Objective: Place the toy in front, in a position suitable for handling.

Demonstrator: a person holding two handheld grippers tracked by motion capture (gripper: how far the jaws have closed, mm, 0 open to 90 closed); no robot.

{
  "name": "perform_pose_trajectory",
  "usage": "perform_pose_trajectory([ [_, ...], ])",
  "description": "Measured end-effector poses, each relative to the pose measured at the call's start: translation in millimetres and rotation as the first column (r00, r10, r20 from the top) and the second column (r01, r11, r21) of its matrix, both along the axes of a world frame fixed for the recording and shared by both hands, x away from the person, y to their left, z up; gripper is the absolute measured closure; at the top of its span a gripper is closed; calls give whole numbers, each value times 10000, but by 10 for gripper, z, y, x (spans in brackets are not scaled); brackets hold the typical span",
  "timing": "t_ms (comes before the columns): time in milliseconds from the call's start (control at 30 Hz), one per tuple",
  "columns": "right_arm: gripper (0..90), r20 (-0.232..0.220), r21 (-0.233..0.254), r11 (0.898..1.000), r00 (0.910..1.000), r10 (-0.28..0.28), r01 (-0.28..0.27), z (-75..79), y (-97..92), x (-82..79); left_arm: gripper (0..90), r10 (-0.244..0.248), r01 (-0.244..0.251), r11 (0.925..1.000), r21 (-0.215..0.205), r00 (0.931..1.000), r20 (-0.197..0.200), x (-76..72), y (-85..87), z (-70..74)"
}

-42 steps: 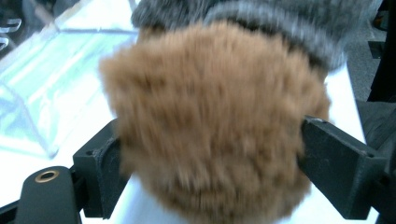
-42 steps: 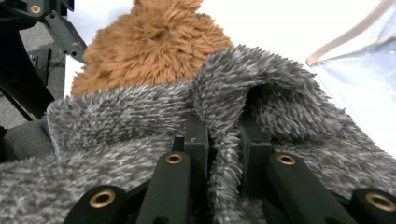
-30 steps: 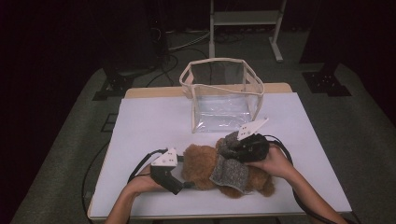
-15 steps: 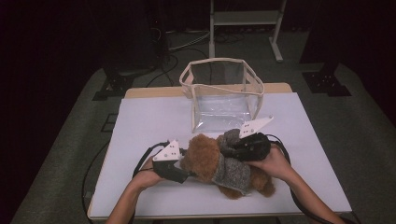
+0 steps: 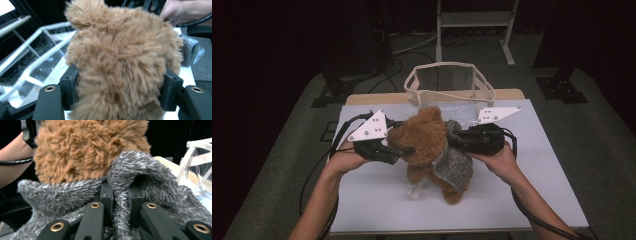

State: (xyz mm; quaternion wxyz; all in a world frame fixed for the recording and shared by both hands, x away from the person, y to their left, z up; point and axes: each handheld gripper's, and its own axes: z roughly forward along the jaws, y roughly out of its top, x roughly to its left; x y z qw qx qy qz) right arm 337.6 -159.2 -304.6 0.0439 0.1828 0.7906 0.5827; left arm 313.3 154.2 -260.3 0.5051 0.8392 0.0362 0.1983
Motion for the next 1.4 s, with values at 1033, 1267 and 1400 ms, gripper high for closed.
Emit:
perform_pose_trajectory([
  [1033, 769, 1078, -3069, 9490, 9880, 1105, -727, 796, -63, -19, 260, -762, 734, 9922, 1009, 9968, 239, -27, -831, -207],
  [1267, 769, 1011, -2765, 9605, 9930, 612, -311, 696, -181, 32, 131, -86, 97, 9988, 481, 9997, -226, 8, -777, -322],
  [1400, 770, 914, -2530, 9672, 9946, 492, -246, 661, -232, 44, 98, 99, -84, 9998, 176, 9963, -853, 40, -781, -455],
])
